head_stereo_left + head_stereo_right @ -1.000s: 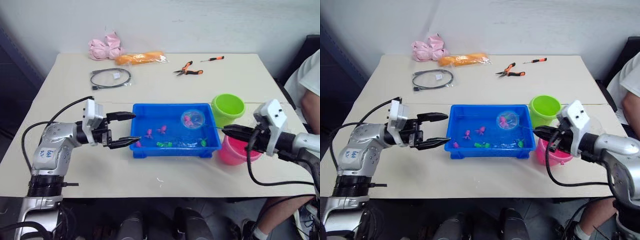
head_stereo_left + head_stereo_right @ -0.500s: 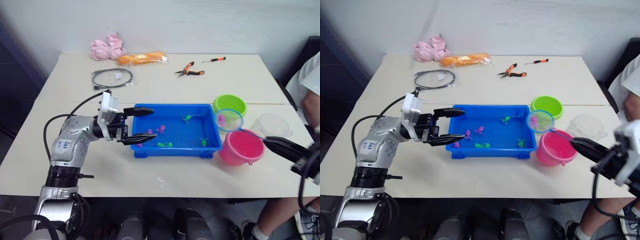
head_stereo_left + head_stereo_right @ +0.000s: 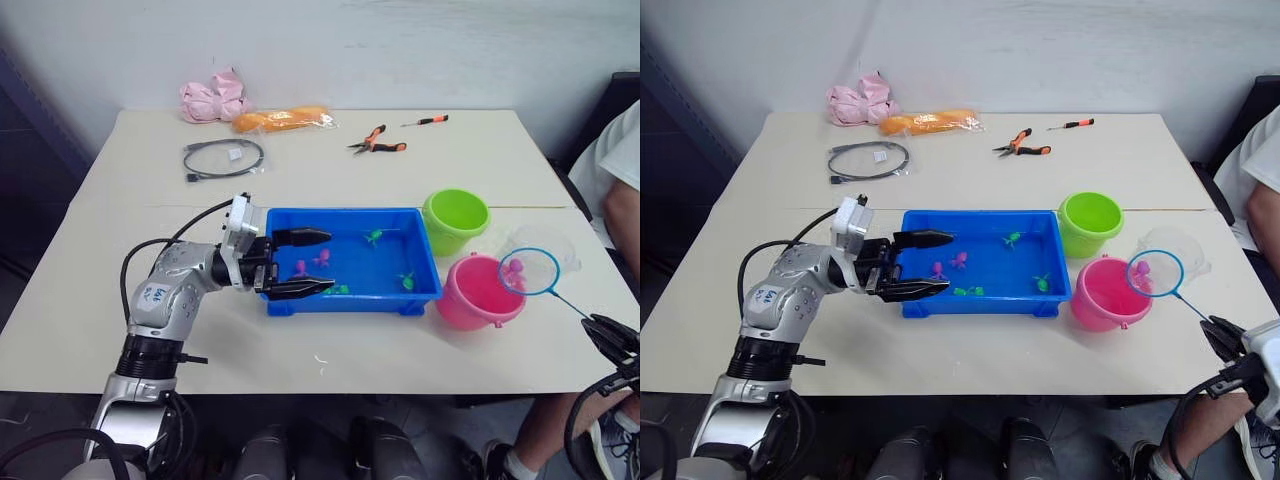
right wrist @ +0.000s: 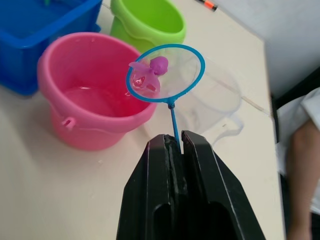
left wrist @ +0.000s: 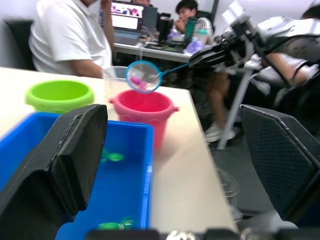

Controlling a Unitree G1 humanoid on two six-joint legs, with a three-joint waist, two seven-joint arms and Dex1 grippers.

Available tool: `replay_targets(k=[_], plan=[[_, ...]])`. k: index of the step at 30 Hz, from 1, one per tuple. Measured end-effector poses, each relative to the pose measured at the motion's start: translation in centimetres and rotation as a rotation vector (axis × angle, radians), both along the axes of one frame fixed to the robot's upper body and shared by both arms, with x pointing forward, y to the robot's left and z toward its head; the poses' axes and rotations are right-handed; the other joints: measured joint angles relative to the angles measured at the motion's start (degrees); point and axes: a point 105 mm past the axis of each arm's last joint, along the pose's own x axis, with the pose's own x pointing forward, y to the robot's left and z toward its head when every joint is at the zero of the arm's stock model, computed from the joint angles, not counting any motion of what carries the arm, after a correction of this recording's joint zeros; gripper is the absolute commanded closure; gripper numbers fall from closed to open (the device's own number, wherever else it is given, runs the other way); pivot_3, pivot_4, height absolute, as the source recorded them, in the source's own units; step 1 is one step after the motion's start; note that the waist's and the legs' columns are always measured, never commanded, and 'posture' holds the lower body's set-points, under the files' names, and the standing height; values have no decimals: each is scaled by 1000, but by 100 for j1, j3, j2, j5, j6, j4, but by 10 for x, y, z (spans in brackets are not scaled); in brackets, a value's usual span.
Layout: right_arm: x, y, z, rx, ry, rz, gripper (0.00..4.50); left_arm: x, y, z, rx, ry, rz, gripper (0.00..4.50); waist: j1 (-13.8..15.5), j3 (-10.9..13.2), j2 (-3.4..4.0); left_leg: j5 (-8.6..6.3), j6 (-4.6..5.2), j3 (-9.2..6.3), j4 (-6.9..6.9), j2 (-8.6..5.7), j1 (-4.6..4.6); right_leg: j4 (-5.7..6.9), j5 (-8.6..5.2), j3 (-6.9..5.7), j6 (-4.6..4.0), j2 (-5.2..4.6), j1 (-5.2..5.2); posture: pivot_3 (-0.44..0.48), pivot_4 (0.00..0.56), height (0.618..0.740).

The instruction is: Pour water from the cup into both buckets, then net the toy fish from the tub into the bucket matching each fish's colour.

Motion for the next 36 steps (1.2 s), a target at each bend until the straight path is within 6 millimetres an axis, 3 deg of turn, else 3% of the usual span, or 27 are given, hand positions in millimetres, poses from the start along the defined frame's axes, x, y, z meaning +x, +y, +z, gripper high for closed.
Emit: replay_targets(k=[11, 18, 28, 36], plan=[[1, 8, -4, -362, -95, 1, 4500, 2, -1, 0, 9, -43, 19, 30, 35, -2, 4, 0, 0, -1, 0, 0, 0, -1, 0, 1, -1, -8, 0, 0, 150, 740], [-15, 22, -9, -703, -155, 25, 4500, 3, 1, -6, 8, -45, 35, 30, 26, -4, 6, -1, -5, -3, 0, 3, 1, 1, -4, 1, -6, -9, -1, 0, 150, 740], [-15, 23, -12, -959, -227, 10, 4500, 0, -6, -14, -3, -19, 7, 30, 11, -4, 7, -1, -9, -4, 0, 5, 0, 4, -8, 0, -12, -9, -3, 0, 150, 740], [-13, 24, -20, -1016, -217, 3, 4500, 0, -9, -14, -8, -25, -3, 30, 1, -4, 7, 0, -9, -5, 0, 7, 0, 4, -9, 0, -13, -9, -3, 0, 150, 740]])
